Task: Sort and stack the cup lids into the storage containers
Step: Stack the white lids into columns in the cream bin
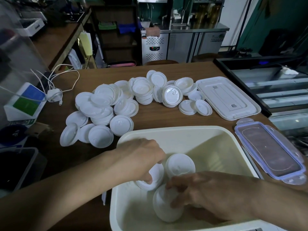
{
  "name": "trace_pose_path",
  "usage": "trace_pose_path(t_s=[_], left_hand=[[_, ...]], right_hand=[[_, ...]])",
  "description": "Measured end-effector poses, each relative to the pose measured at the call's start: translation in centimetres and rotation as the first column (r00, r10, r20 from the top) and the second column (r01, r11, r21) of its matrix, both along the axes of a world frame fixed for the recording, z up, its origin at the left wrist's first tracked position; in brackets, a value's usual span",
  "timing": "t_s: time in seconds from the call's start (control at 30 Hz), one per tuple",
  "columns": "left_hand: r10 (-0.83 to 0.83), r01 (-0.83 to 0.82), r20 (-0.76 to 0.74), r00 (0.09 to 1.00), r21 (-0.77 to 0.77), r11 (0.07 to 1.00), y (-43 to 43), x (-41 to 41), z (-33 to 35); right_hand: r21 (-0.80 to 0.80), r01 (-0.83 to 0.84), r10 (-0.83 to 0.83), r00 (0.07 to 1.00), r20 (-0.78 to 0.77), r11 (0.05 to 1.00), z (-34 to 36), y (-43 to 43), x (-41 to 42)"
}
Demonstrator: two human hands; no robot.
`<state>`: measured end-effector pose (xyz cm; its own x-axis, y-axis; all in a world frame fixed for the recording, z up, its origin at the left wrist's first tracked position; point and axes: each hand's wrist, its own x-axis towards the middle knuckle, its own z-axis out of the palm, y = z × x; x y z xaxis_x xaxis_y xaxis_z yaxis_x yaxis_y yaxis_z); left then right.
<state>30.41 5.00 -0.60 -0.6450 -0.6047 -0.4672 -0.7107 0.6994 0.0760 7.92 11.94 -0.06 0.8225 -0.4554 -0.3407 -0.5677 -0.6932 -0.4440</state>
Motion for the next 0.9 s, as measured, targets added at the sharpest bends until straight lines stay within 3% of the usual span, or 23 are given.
trace_pose_path(t_s=[0.33,0.47,0.6,0.77,0.9], left_hand=[[-0.037,0.037,-0.008,0.999,-0.012,0.999,0.6,0.4,1.1],[-0.06,0.054,-0.109,0.992,-0.062,0.997,0.6,0.9,2.5],[-0.002,0.006,-0.263,0.965,0.015,1.0,0.2,1.8,4.1],[0.1,-0.088,-0.571,0.814,0.049,0.995,-1.3,5.3,6.5],[0.145,-0.22,-0.698,0.701,-0.018,0.975,-4.2,9.1,6.2]], right_hand=[[-0.043,0.0,-0.001,1.0,-0.022,0.999,0.3,-0.2,0.2],[-0.069,0.08,-0.079,0.997,0.012,0.994,0.8,-0.9,0.0],[-0.079,0.076,-0.071,0.995,0.066,0.994,2.0,-2.3,0.1],[-0.115,0.148,-0.127,0.976,0.176,0.982,4.0,-5.0,0.9],[-0.156,0.209,-0.155,0.941,0.3,0.966,5.1,-8.7,2.2]])
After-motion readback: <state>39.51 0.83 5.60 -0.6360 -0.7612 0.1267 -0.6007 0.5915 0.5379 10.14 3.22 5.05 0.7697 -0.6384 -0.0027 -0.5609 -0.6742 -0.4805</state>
